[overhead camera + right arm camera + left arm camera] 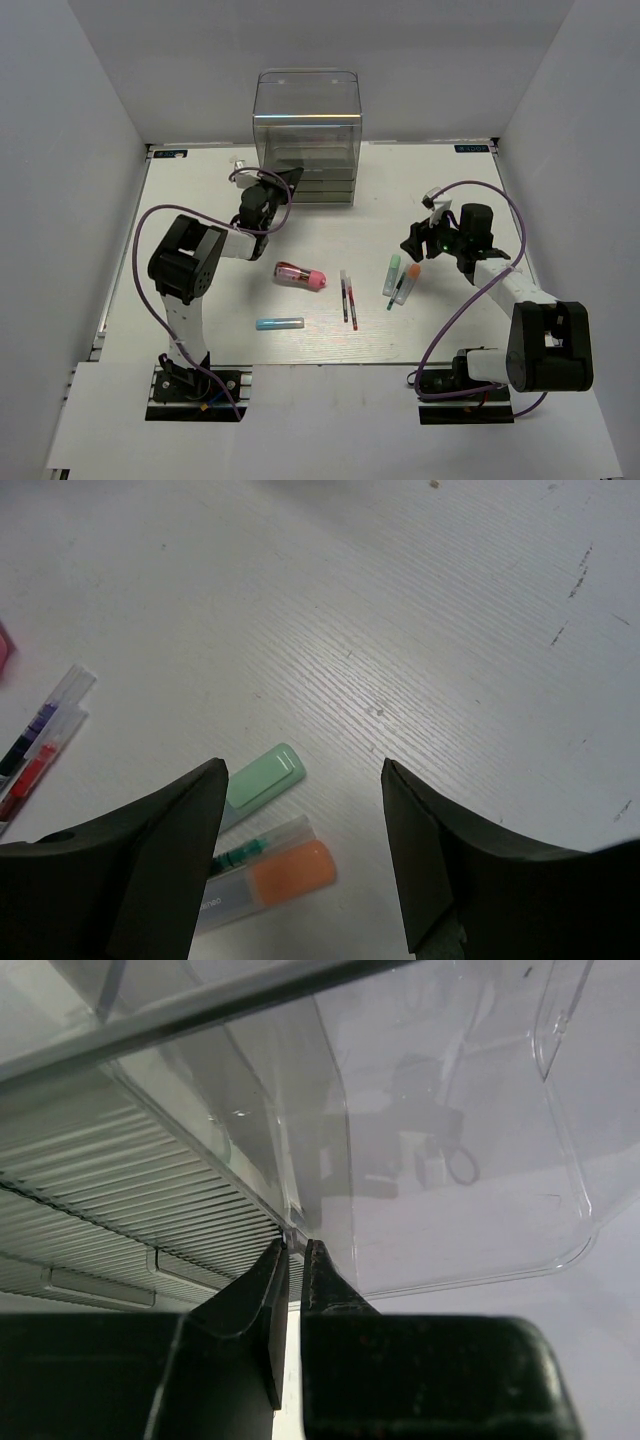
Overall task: Sort the stationery into containers
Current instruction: Open the drawer
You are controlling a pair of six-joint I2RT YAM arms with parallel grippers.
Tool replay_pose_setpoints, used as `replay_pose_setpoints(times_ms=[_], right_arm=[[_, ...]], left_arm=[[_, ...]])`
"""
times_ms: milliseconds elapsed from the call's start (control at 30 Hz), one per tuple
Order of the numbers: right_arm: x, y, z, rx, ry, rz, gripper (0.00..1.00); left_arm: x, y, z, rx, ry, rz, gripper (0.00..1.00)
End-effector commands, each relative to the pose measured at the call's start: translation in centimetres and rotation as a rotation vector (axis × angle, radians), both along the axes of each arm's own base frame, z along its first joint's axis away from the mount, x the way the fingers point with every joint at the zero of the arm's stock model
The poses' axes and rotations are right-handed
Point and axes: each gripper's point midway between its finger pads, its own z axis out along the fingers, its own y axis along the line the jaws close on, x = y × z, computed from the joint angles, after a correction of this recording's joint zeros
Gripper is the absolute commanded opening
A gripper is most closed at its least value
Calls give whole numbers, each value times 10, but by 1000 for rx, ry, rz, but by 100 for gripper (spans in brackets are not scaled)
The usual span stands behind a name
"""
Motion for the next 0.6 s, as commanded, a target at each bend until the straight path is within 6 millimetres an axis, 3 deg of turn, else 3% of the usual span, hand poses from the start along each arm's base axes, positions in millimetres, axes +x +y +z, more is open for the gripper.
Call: replay_pose_setpoints(times_ms=[0, 200, 300, 500, 567], right_arm=[[-1, 5, 8, 6, -46, 37, 69], [-1, 6, 10, 7, -53, 49, 70], [-1, 7, 10, 11, -53, 52, 70], [-1, 9, 12, 17, -51, 62, 70], [-2, 10, 12, 19, -51, 68, 70]], left_arm=[[-12, -2, 19, -5, -78, -37, 0], [-43, -9, 30, 3, -101, -104, 0], [-51, -7, 46, 5, -139, -111, 0], [-62, -5, 53, 35, -166, -126, 0], [-66, -5, 66, 37, -199, -134, 0]])
